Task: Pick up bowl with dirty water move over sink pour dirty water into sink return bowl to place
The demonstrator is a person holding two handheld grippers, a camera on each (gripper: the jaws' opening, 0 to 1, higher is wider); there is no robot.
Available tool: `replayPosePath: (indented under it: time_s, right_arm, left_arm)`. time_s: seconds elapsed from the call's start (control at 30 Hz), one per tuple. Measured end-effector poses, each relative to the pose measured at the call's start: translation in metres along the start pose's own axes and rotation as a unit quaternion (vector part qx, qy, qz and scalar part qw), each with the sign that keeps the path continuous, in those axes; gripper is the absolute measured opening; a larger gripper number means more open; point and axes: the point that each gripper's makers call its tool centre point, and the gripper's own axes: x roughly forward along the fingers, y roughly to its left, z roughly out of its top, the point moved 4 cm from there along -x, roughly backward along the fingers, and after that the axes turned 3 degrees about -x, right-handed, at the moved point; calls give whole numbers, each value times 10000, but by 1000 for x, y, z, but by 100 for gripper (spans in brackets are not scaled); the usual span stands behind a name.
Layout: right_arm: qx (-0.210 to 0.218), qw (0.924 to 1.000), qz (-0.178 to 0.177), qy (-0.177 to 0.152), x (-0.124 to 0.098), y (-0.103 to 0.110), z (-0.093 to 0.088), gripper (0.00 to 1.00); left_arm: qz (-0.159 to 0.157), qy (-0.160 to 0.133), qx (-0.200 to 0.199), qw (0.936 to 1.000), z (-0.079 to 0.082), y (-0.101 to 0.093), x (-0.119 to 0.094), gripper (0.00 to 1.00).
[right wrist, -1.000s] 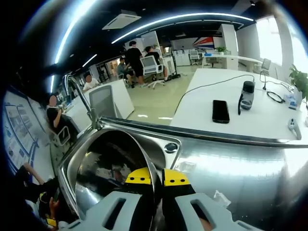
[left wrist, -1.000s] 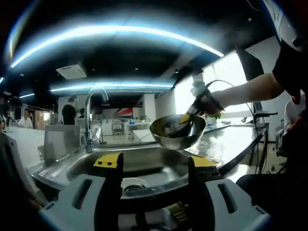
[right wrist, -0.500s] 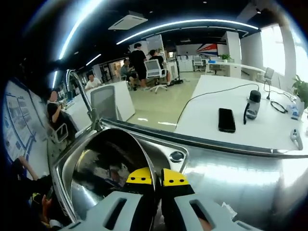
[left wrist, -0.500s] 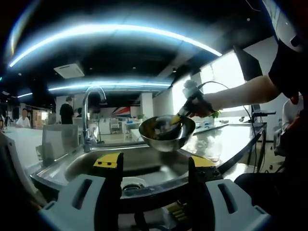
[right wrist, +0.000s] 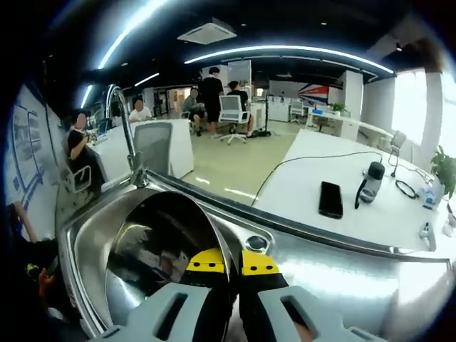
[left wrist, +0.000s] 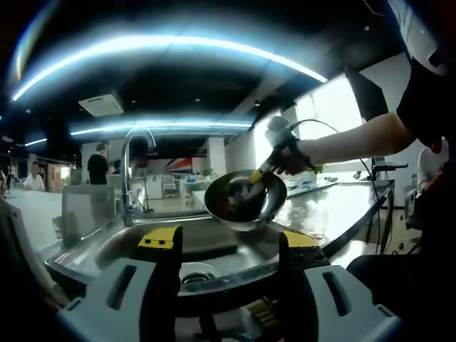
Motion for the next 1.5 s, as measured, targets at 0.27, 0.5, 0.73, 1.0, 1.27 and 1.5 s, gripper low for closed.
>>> replayPosePath:
  time_s: [0.27, 0.5, 0.73, 1.0, 1.27, 1.5]
  right_arm:
    - [-422, 9987, -133, -255, -1, 8, 8, 0]
    - [-577, 9970, -248, -449, -3, 6, 14, 0]
    - [-1038, 9923, -352, -581, -1, 8, 19, 0]
    - [-1259, 9884, -418, -735, 4, 9, 27, 0]
    - [-1510, 9825, -543, -950, -1, 11, 35, 0]
    - [-2005, 9707, -686, -1128, -8, 18, 40, 0]
  left_arm:
    - [-31, 6, 1, 10000, 0, -1, 1, 54]
    - [-9, 51, 0, 10000, -4, 1, -1, 54]
    - [5, 45, -17, 10000, -5, 3, -2, 54]
    - [-14, 81, -30, 10000, -8, 3, -1, 54]
    - [-12, 91, -41, 9999, -9, 3, -1, 54]
    - [-22, 87, -48, 9999, -10, 3, -1, 54]
